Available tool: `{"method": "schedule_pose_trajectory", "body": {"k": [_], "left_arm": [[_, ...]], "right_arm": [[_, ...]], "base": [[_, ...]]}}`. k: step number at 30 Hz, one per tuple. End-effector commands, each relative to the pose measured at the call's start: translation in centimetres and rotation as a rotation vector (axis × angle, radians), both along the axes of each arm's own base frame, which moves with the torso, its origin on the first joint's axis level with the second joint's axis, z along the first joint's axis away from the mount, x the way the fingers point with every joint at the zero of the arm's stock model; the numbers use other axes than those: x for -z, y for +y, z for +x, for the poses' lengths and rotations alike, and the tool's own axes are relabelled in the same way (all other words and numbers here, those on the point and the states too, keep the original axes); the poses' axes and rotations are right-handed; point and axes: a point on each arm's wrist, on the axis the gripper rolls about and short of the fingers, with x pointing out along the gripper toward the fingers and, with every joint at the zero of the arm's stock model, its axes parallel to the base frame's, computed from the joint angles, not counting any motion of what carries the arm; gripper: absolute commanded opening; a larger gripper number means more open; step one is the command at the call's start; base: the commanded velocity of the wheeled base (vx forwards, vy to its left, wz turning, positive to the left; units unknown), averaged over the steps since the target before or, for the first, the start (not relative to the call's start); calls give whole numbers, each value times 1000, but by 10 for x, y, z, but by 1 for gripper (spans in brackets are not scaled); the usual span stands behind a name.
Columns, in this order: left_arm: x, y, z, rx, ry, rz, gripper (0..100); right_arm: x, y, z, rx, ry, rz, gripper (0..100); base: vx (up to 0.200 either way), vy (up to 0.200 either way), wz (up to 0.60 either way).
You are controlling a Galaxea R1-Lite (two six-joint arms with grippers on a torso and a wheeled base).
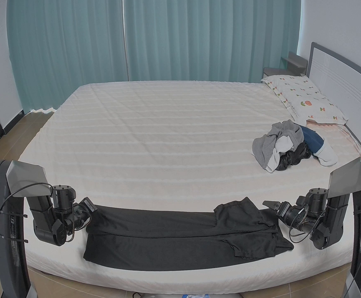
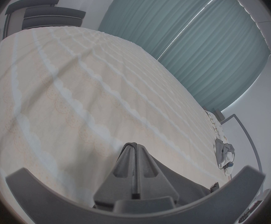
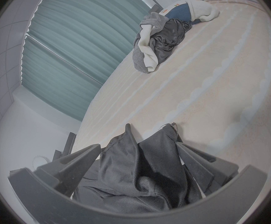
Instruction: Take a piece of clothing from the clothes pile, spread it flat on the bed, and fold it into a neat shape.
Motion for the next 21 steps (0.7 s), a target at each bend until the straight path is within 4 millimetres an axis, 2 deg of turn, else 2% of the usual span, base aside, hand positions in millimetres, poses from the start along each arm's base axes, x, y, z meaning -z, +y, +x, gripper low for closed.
{"method": "schedule_pose_trajectory", "body": {"k": [1, 11, 19, 20, 21], "left_arm": [[1, 0, 0, 0, 2, 0, 0], [1, 0, 0, -2, 2, 0, 0], [1, 0, 0, 0, 2, 0, 0], [1, 0, 0, 0, 2, 0, 0], [1, 0, 0, 0, 2, 0, 0]], "right_arm": [[3, 1, 2, -2, 3, -1, 100], [13, -3, 2, -24, 13, -62, 100], [19, 3, 1, -50, 18, -80, 100], [20, 3, 1, -53, 22, -87, 0], [20, 3, 1, -58, 23, -98, 0]], "base": [[0, 0, 0], [0, 0, 0], [0, 0, 0], [0, 0, 0], [0, 0, 0]]}}
